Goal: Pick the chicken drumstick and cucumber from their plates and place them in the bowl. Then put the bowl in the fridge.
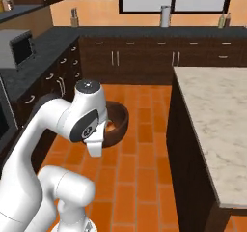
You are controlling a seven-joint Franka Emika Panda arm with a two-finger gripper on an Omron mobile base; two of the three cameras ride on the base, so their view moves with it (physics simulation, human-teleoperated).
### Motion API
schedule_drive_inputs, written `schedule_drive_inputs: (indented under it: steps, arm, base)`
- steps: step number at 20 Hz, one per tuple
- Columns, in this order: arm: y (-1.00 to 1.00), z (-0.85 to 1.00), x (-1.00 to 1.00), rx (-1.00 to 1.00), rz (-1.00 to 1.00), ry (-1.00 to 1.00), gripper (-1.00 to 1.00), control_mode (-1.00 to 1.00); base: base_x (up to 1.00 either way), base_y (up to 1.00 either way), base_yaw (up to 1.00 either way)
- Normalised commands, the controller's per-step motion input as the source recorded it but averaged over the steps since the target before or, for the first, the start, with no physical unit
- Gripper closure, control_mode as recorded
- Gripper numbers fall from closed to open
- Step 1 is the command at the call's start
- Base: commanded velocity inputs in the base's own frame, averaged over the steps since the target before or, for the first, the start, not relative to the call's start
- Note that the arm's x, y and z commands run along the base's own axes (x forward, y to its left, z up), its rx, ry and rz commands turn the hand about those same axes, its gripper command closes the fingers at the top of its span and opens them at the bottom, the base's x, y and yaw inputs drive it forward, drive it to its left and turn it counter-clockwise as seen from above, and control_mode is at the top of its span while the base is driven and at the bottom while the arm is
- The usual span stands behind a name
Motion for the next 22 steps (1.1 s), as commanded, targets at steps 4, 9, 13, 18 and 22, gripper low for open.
schedule_drive_inputs:
  steps: [4, 9, 13, 18, 22]
  arm:
    - [0.00, 0.00, 0.00, 0.00, 0.00, 0.00, 1.00, 1.00]
    - [0.00, 0.00, 0.00, 0.00, 0.00, 0.00, 1.00, 1.00]
    - [0.00, 0.00, 0.00, 0.00, 0.00, 0.00, 1.00, 1.00]
    - [0.00, 0.00, 0.00, 0.00, 0.00, 0.00, 1.00, 1.00]
    - [0.00, 0.00, 0.00, 0.00, 0.00, 0.00, 1.00, 1.00]
  base:
    - [1.00, 0.27, 0.01]
    - [1.00, 0.34, 0.00]
    - [1.00, 0.27, 0.00]
    - [1.00, 0.36, 0.00]
    - [1.00, 0.29, 0.00]
